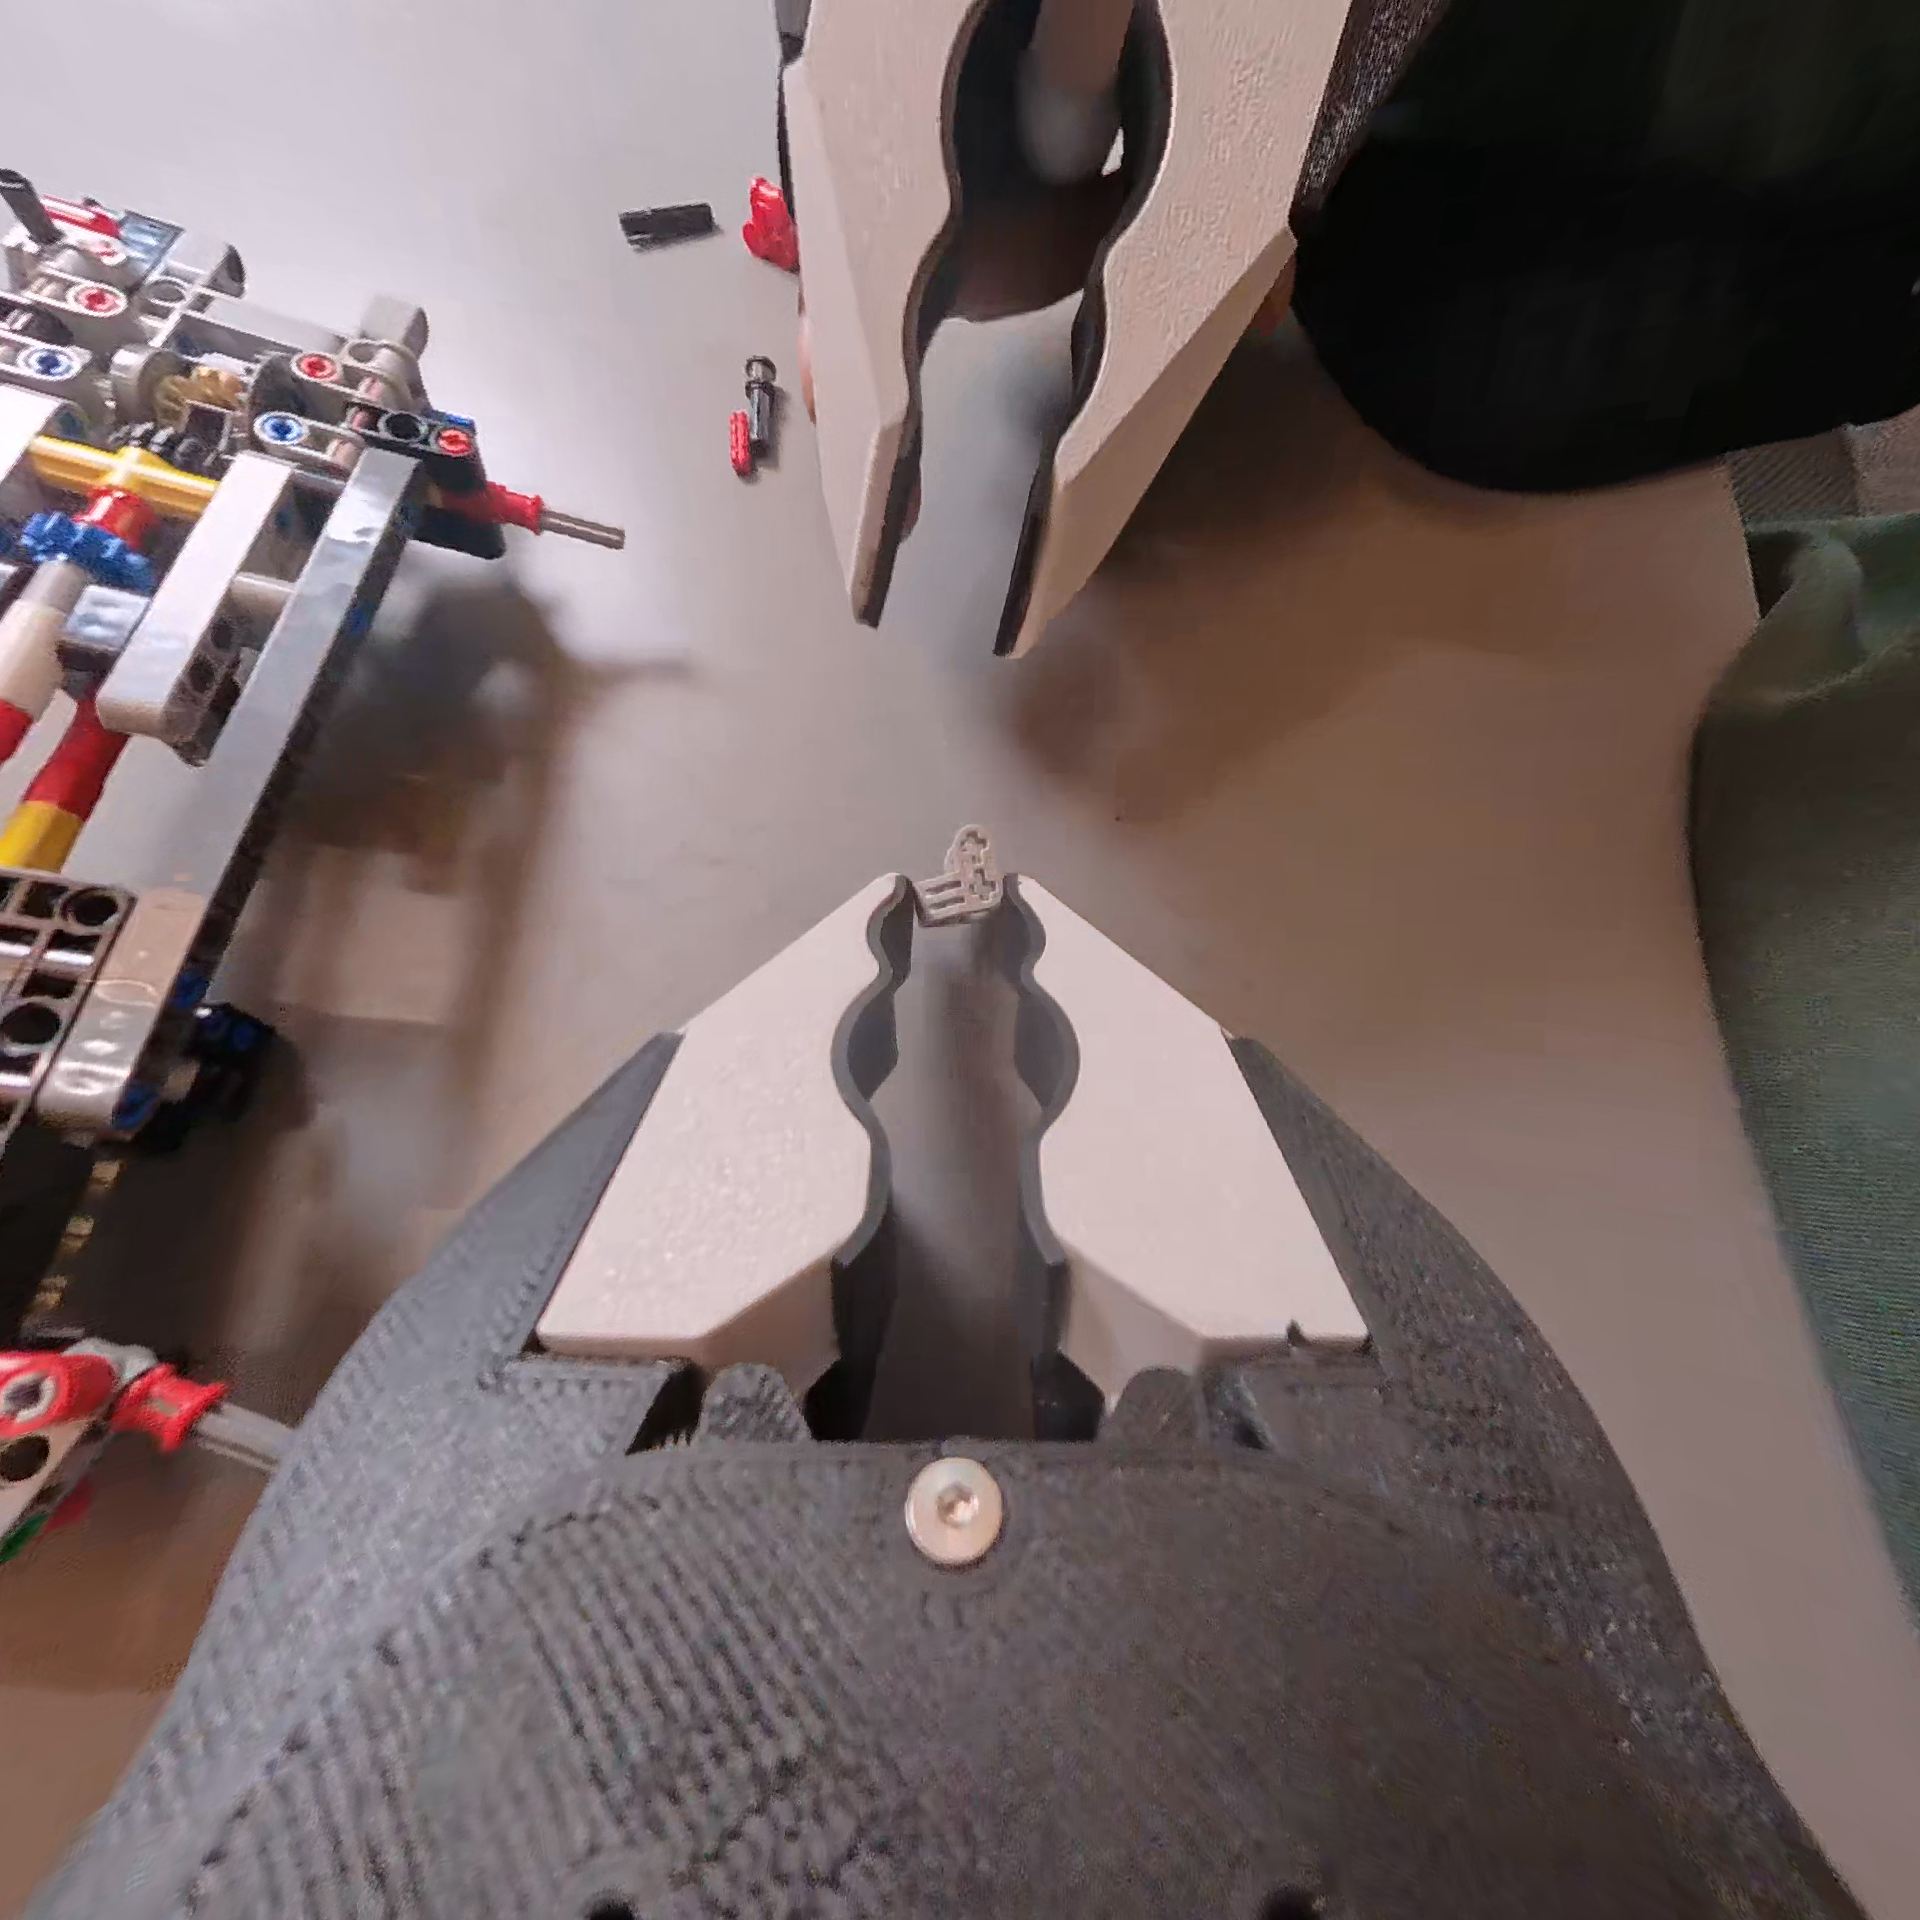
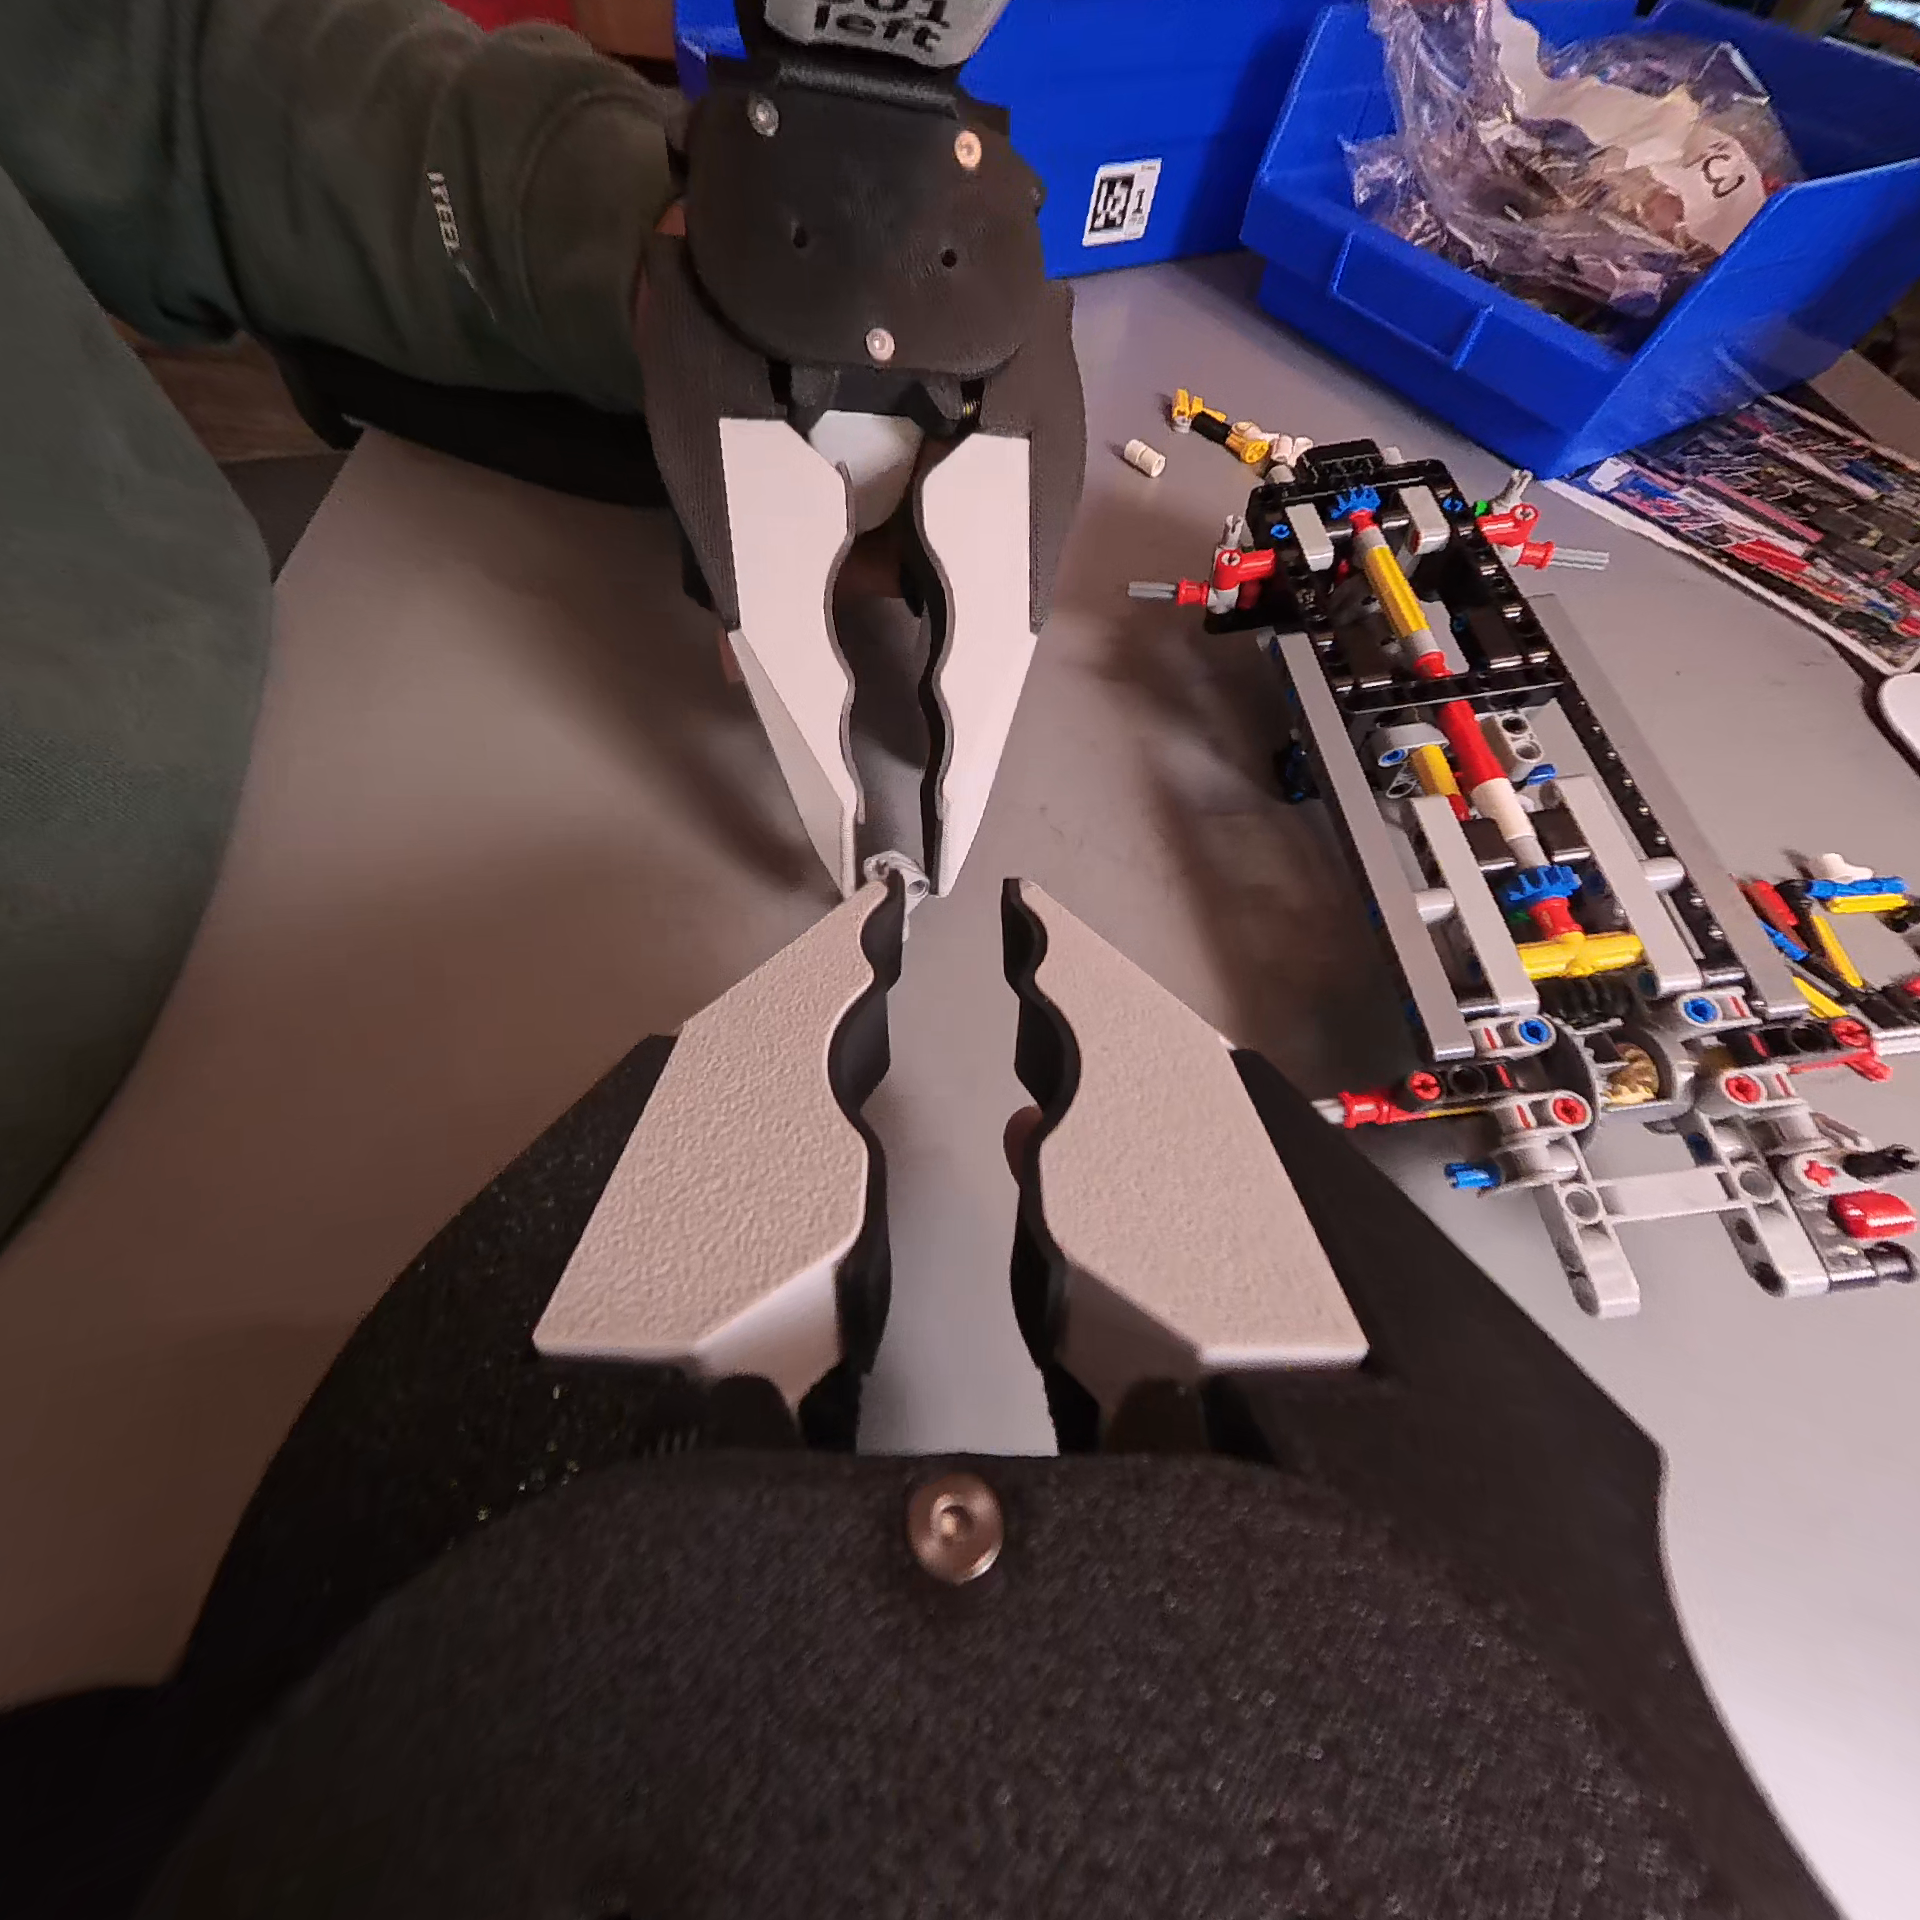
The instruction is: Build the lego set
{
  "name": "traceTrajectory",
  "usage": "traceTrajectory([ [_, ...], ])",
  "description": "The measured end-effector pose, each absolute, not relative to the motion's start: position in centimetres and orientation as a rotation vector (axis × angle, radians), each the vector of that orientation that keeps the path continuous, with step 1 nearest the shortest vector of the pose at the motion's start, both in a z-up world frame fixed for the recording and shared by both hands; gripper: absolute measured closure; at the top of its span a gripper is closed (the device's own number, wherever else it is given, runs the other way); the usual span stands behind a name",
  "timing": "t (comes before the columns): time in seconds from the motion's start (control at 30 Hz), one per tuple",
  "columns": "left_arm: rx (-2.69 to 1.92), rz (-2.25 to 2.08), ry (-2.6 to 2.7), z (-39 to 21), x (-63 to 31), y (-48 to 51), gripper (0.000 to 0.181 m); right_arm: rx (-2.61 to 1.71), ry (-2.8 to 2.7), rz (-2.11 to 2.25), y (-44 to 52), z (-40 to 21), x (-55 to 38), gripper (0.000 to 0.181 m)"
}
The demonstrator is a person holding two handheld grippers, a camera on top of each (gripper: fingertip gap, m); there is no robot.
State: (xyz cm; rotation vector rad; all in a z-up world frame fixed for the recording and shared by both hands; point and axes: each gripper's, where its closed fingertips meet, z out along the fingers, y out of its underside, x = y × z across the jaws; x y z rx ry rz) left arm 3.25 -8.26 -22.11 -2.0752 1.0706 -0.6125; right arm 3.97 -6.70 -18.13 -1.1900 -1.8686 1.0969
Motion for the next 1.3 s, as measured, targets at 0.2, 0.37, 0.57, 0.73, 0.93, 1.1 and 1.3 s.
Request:
traceTrajectory([
  [0.2, -2.088, -0.574, 1.102, -22.7, 3.8, -7.9, 0.166, -1.22, -1.958, 1.022, -6.6, -19.7, 4.6, 0.165],
  [0.37, -2.097, -0.567, 1.102, -23.0, 3.9, -8.0, 0.158, -1.241, -1.991, 1.003, -6.4, -20.0, 5.2, 0.164],
  [0.57, -2.082, -0.566, 1.09, -22.7, 3.7, -8.1, 0.16, -1.331, -1.961, 0.816, -1.9, -18.1, 8.3, 0.164],
  [0.73, -2.096, -0.526, 1.066, -22.8, 3.6, -7.7, 0.167, -1.514, -1.921, 0.588, 2.9, -18.4, 12.9, 0.164],
  [0.93, -2.085, -0.544, 1.053, -22.4, 3.8, -8.0, 0.157, -1.523, -2.016, 0.564, 2.5, -20.8, 12.0, 0.172],
  [1.1, -2.056, -0.564, 0.998, -21.5, 3.0, -7.7, 0.152, -1.616, -2.05, 0.607, 3.2, -22.0, 10.0, 0.175],
  [1.3, -2.059, -0.539, 0.976, -21.6, 2.1, -7.3, 0.152, -1.595, -2.192, 0.516, 3.2, -22.9, 9.8, 0.174],
])
